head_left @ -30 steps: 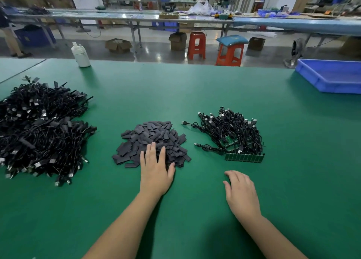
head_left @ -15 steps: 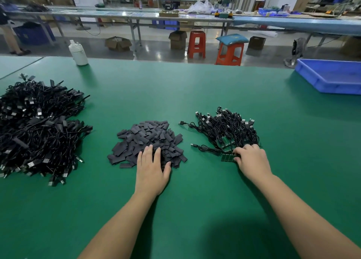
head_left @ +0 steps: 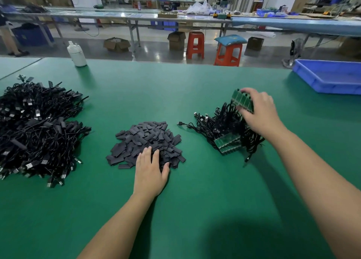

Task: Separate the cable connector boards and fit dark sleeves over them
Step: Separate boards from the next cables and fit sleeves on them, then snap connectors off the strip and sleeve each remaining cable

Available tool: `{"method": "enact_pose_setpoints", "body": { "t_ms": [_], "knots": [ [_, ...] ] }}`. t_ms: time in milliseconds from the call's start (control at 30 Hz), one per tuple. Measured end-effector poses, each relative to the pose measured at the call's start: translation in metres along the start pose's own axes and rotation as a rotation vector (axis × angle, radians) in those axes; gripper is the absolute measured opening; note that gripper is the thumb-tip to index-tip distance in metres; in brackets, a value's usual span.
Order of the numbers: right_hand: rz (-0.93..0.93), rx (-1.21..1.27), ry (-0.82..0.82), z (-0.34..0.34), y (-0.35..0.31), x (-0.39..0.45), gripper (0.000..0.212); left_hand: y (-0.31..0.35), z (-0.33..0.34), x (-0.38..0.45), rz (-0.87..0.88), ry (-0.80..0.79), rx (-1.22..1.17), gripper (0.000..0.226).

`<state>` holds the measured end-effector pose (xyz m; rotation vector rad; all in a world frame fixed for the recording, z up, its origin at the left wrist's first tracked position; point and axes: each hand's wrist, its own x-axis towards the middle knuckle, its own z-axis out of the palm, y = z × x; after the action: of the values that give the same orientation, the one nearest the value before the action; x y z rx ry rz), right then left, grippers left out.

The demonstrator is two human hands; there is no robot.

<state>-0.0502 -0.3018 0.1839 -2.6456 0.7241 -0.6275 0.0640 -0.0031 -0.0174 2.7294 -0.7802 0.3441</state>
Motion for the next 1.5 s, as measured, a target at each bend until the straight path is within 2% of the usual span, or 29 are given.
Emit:
{"method": "enact_pose_setpoints", "body": {
  "t_ms": [100, 167, 267, 367, 467, 567, 633, 700, 767, 867, 933, 1000, 1133, 1267, 1367, 1500],
  "knots": [
    [-0.070, 0.045, 0.137, -0.025, -0.016, 0.009, 0.045, 0.000, 0.001, 0.001, 0.002, 0.008, 0.000, 0.061],
    [-0.123, -0.003, 0.130, -0.045, -0.025, 0.008, 0.039, 0.000, 0.002, 0.001, 0.002, 0.011, -0.002, 0.061],
    [-0.196, -0.088, -0.021, -0.067, -0.032, 0.002, 0.028, -0.001, 0.002, 0.001, 0.009, 0.027, 0.003, 0.061],
    [-0.217, -0.127, -0.191, -0.079, -0.033, -0.013, 0.035, -0.001, 0.001, 0.001, 0.017, 0.044, 0.004, 0.060],
    [-0.245, -0.089, -0.289, -0.082, -0.031, -0.028, 0.043, -0.001, 0.003, 0.001, 0.051, 0.071, 0.002, 0.058],
    [-0.256, 0.002, -0.456, -0.080, -0.030, -0.044, 0.028, -0.001, -0.002, 0.000, 0.119, 0.092, -0.012, 0.055],
    [-0.255, 0.070, -0.565, -0.073, -0.028, -0.053, 0.038, 0.003, -0.010, -0.002, 0.188, 0.105, -0.021, 0.051],
    [-0.263, 0.072, -0.661, -0.061, -0.024, -0.062, 0.041, 0.017, -0.020, -0.008, 0.225, 0.104, -0.152, 0.043],
    [-0.272, 0.049, -0.756, -0.047, -0.018, -0.070, 0.041, 0.047, -0.040, -0.013, 0.161, 0.048, -0.463, 0.037],
    [-0.254, 0.033, -0.863, -0.028, -0.010, -0.078, 0.041, 0.100, -0.079, -0.018, 0.057, -0.240, -0.912, 0.035],
    [-0.225, 0.050, -0.903, -0.019, -0.006, -0.080, 0.040, 0.127, -0.093, -0.022, 0.059, -0.437, -1.026, 0.030],
    [-0.188, 0.050, -0.940, -0.014, -0.003, -0.081, 0.036, 0.145, -0.099, -0.026, 0.082, -0.480, -0.995, 0.018],
    [-0.148, 0.008, -0.932, -0.007, 0.003, -0.081, 0.031, 0.160, -0.097, -0.030, -0.003, -0.512, -0.984, 0.029],
    [-0.182, 0.028, -0.810, 0.008, 0.002, -0.085, 0.024, 0.162, -0.091, -0.026, -0.077, -0.433, -0.749, 0.039],
    [-0.227, 0.024, -0.701, 0.019, 0.000, -0.088, 0.022, 0.164, -0.089, -0.024, -0.119, -0.436, -0.702, 0.037],
    [-0.194, 0.016, -0.661, 0.029, 0.001, -0.089, 0.028, 0.165, -0.084, -0.024, -0.144, -0.395, -0.655, 0.037]
  ]
}}
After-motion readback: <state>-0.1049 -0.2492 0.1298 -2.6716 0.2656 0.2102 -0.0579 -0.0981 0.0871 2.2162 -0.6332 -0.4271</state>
